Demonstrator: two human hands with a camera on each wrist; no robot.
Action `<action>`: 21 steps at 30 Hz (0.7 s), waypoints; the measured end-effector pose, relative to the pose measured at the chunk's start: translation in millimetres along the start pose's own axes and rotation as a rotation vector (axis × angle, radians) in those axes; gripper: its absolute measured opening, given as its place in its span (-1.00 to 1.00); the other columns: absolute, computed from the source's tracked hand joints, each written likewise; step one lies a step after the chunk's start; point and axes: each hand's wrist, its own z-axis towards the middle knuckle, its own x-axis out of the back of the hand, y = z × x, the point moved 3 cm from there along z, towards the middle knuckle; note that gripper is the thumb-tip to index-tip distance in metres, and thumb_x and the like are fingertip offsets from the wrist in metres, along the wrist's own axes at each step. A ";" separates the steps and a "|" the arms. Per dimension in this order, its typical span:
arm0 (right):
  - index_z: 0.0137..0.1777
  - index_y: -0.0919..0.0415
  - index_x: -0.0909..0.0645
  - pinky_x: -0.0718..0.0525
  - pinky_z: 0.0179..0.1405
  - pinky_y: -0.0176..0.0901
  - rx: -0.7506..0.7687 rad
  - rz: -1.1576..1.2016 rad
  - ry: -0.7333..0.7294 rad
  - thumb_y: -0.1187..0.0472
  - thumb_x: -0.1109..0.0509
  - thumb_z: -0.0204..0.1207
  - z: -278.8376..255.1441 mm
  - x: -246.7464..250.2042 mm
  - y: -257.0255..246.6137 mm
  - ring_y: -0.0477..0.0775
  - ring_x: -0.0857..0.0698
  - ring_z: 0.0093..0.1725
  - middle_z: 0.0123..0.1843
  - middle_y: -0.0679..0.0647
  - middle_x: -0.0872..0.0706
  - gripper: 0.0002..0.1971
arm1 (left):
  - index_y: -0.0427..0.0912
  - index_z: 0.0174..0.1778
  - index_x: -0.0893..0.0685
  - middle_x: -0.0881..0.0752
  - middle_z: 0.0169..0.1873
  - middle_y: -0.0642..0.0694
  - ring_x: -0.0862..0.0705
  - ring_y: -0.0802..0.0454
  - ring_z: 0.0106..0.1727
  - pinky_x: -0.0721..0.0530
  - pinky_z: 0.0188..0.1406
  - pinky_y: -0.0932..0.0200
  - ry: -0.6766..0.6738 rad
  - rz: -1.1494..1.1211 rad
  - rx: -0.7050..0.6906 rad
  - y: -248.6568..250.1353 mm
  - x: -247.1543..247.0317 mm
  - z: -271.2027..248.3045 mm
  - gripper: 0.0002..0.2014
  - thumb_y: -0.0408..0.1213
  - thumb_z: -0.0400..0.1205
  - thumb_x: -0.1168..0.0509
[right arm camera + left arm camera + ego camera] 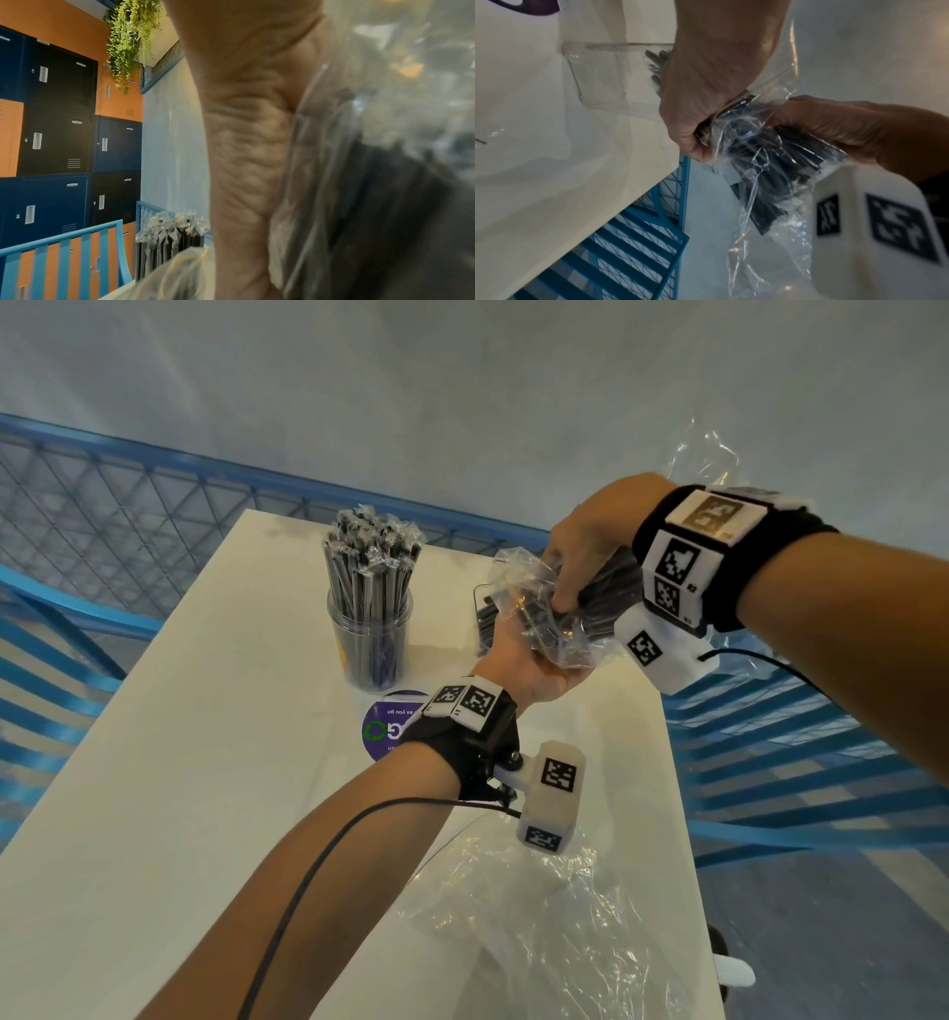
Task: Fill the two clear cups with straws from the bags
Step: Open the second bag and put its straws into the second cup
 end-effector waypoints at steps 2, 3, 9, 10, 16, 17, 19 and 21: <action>0.20 0.10 -0.66 -0.69 0.15 0.06 -0.016 -0.037 -0.059 -0.13 -0.55 0.17 0.4 1.9 0.1 0.19 -0.75 0.03 0.04 0.14 -0.78 -0.41 | -0.14 0.37 -0.55 -0.66 0.16 -0.25 -0.62 -0.21 0.04 -0.65 -0.05 -0.03 -0.012 -0.011 0.023 -5.5 -1.9 -4.3 -0.25 0.39 0.48 -0.16; 0.21 0.12 -0.65 -0.70 0.13 0.03 -0.024 -0.062 -0.092 -0.11 -0.55 0.16 0.8 2.6 0.8 0.20 -0.75 0.06 0.08 0.17 -0.78 -0.40 | -0.13 0.37 -0.56 -0.65 0.21 -0.25 -0.61 -0.23 0.08 -0.60 0.04 -0.10 -0.032 -0.004 0.030 -7.8 -4.3 -6.9 -0.25 0.40 0.46 -0.17; 0.28 0.20 -0.58 -0.64 0.00 -0.05 -0.052 -0.190 -0.128 -0.02 -0.53 0.30 -1.9 5.9 -0.5 0.19 -0.70 0.11 0.19 0.21 -0.72 -0.43 | -0.19 0.43 -0.50 -0.63 0.23 -0.32 -0.60 -0.34 0.18 -0.64 0.07 -0.33 -0.206 -0.016 -0.009 -9.1 -23.0 -22.8 -0.26 0.35 0.57 -0.02; 0.29 0.20 -0.57 -0.65 0.03 -0.04 -0.049 -0.192 -0.143 0.00 -0.53 0.32 -2.9 6.7 -1.0 0.18 -0.70 0.09 0.18 0.22 -0.72 -0.45 | -0.19 0.49 -0.43 -0.59 0.31 -0.33 -0.58 -0.36 0.24 -0.57 0.20 -0.36 -0.222 -0.034 -0.015 -9.2 -23.8 -24.0 -0.24 0.36 0.58 -0.01; 0.46 0.12 -0.45 -0.66 0.14 0.00 -0.071 -0.267 -0.122 -0.05 -0.52 0.34 -3.4 18.9 2.2 0.21 -0.68 0.17 0.25 0.19 -0.67 -0.31 | -0.19 0.52 -0.41 -0.60 0.30 -0.33 -0.59 -0.37 0.25 -0.69 -0.02 -0.35 -0.286 -0.146 -0.042 -17.2 -28.7 -21.3 -0.19 0.40 0.57 -0.02; 0.49 0.12 -0.41 -0.63 0.09 -0.04 -0.078 -0.298 -0.094 -0.06 -0.51 0.35 -4.0 21.1 2.9 0.20 -0.66 0.20 0.28 0.19 -0.64 -0.28 | -0.20 0.51 -0.42 -0.62 0.23 -0.34 -0.61 -0.38 0.17 -0.71 -0.13 -0.37 -0.294 -0.156 -0.034 -18.7 -30.4 -23.2 -0.20 0.39 0.58 -0.03; 0.53 0.11 -0.36 -0.56 0.05 -0.07 -0.087 -0.319 -0.060 -0.06 -0.52 0.35 -5.6 23.6 4.6 0.19 -0.61 0.25 0.34 0.18 -0.59 -0.24 | -0.24 0.45 -0.44 -0.61 0.18 -0.38 -0.59 -0.43 0.10 -0.66 -0.09 -0.46 -0.315 -0.188 0.006 -20.5 -31.8 -23.0 -0.20 0.39 0.55 -0.06; 0.54 0.09 -0.36 -0.57 0.10 -0.04 -0.092 -0.311 -0.049 -0.05 -0.55 0.31 -7.2 25.0 4.7 0.21 -0.58 0.29 0.38 0.18 -0.56 -0.21 | -0.22 0.49 -0.40 -0.55 0.29 -0.42 -0.55 -0.49 0.16 -0.54 0.09 -0.55 -0.347 -0.199 0.068 -20.7 -35.0 -24.3 -0.17 0.41 0.53 -0.09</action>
